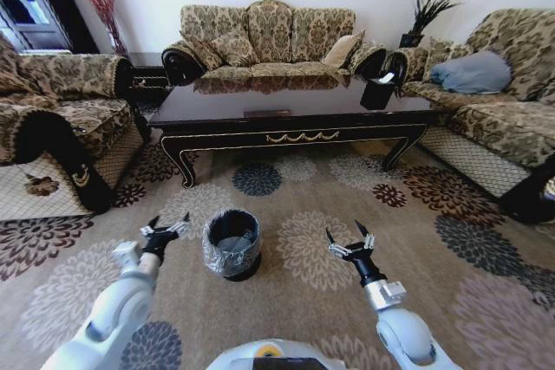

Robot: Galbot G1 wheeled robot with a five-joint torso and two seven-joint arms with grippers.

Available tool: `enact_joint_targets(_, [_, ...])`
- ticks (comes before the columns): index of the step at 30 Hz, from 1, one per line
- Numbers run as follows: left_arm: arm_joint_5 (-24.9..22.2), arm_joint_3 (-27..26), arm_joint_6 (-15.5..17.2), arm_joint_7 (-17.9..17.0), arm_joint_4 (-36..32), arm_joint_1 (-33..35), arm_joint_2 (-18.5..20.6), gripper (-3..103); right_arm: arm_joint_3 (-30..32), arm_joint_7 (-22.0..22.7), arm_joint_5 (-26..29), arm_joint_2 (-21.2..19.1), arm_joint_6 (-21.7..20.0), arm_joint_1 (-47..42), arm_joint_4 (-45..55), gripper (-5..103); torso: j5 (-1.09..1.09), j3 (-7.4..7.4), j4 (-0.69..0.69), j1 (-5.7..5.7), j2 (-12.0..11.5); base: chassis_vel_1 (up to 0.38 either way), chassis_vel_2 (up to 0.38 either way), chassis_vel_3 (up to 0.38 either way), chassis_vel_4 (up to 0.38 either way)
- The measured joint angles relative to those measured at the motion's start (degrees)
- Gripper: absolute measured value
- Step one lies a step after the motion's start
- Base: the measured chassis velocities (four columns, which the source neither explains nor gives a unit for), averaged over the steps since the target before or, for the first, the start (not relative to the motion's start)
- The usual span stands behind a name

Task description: Move to the front of the table and pick up the trash from the floor, then place it into the trash bin.

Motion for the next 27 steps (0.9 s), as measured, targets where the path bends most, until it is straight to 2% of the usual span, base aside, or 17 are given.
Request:
enact_joint_targets(2, [2.1,-1.77,-3.14,1.05,-0.48,2.29,-1.7,100,0.35,-0.17,-0.44,1.03,0.1,-0.29,-0.05,100,0.0,0.0,0.0,0.0,0.0,0.0,0.0,0.0,0.0])
enact_joint_targets(4, [2.64,-2.36,-4.33,1.68,-0.58,3.27,-2.28,100,0.38,-0.27,-0.67,1.41,0.11,-0.42,-0.05,100,0.0,0.0,0.0,0.0,0.0,0.0,0.0,0.0,0.0])
enact_joint_targets(6, [4.09,-3.03,-7.81,3.74,-0.5,5.82,-3.25,100,0.72,-0.7,-1.66,2.66,0.12,-1.24,0.15,100,0.0,0.0,0.02,0.0,0.0,0.0,0.0,0.0,0.0])
enact_joint_targets(7, [4.09,-3.03,-7.81,3.74,-0.5,5.82,-3.25,100,0.72,-0.7,-1.66,2.66,0.12,-1.24,0.15,100,0.0,0.0,0.02,0.0,0.0,0.0,0.0,0.0,0.0])
enact_joint_targets(8, [5.18,-3.13,-9.8,4.95,-0.28,7.51,-3.77,100,1.0,-0.92,-1.98,3.24,0.12,-1.59,0.35,100,0.0,0.0,-0.05,0.0,0.0,0.0,0.0,0.0,0.0])
enact_joint_targets(9, [6.64,-3.39,-12.38,6.41,-0.13,10.23,-4.69,100,1.32,-1.12,-2.07,3.53,0.13,-1.67,0.4,100,-0.01,0.0,-0.01,0.0,0.0,0.0,0.0,0.0,0.0])
enact_joint_targets(11, [7.61,-3.68,-14.49,7.64,-0.12,12.61,-5.72,100,1.6,-1.29,-2.0,3.63,0.59,-1.9,0.29,100,0.01,0.0,0.01,0.0,0.0,0.0,0.0,0.0,0.0])
enact_joint_targets(12, [7.61,-3.68,-14.49,7.64,-0.12,12.61,-5.72,100,1.6,-1.29,-2.0,3.63,0.59,-1.9,0.29,100,0.01,0.0,0.01,0.0,0.0,0.0,0.0,0.0,0.0])
enact_joint_targets(15, [8.68,-3.8,-17.11,8.25,-0.19,16.17,-7.98,100,1.7,-1.56,-2.09,3.45,1.62,-2.72,-0.38,100,0.0,0.0,0.01,0.0,0.0,0.0,0.0,0.0,0.0])
enact_joint_targets(27, [9.52,-3.66,-19.44,8.85,1.37,17.88,-9.58,100,0.76,-2.58,-2.25,6.55,2.33,-3.65,-0.29,100,0.0,0.0,0.0,0.0,0.0,0.0,0.0,0.0,0.0])
